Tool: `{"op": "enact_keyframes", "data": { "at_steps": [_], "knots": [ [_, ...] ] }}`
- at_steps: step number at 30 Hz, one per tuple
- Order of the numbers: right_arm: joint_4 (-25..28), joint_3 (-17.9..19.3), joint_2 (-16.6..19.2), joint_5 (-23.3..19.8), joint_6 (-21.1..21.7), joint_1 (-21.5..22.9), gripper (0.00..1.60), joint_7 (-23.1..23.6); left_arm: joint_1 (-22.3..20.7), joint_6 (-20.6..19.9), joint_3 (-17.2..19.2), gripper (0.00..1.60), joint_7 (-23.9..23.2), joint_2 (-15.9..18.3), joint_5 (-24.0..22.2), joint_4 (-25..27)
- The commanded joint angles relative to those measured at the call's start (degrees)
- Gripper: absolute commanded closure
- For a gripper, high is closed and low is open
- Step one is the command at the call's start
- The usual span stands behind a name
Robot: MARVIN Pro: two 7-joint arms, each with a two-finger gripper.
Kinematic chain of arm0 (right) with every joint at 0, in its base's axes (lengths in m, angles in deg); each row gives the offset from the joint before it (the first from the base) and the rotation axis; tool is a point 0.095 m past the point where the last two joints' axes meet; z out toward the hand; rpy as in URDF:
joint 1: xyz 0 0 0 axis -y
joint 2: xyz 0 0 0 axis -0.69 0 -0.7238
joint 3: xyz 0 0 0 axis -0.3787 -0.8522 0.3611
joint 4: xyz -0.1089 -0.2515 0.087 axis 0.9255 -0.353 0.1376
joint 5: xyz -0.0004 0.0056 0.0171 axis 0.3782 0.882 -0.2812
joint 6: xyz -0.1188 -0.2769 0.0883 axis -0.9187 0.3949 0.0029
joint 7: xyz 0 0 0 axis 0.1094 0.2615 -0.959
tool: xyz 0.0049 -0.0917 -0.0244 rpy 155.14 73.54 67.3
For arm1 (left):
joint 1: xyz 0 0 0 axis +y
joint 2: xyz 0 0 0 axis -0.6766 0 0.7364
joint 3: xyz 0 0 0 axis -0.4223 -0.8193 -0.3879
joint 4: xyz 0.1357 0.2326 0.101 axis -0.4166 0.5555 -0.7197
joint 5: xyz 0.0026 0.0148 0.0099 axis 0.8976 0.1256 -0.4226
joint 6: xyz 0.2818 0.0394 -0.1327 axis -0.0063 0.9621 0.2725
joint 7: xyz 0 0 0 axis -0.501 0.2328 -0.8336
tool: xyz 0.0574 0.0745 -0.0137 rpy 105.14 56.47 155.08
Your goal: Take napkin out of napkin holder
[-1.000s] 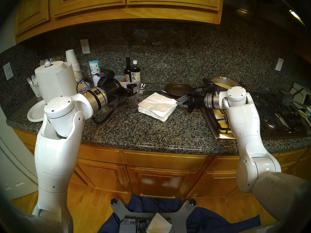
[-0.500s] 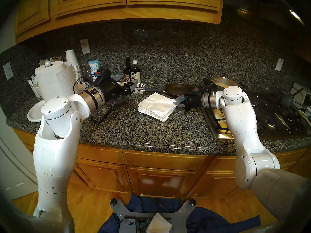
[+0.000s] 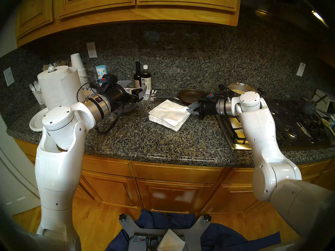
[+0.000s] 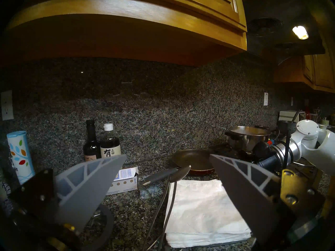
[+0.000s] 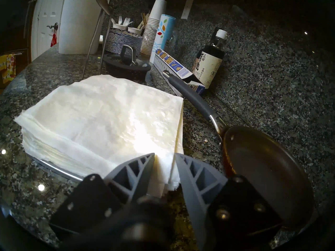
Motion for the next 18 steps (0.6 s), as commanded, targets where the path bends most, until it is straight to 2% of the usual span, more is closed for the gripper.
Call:
{"op": "enact_keyframes", "data": {
  "at_steps": [1, 18],
  "knots": [
    [0.90, 0.22, 0.42, -0.01, 0.57, 2.45, 0.83, 0.20, -1.01, 1.08, 0.69, 0.00, -0.03, -0.12, -0.17, 1.84],
    [0.08, 0.44, 0.46, -0.61, 0.71, 2.49, 0.85, 1.21, -1.06, 1.17, 0.33, 0.00, -0.12, -0.26, 0.39, 2.02]
  ]
}}
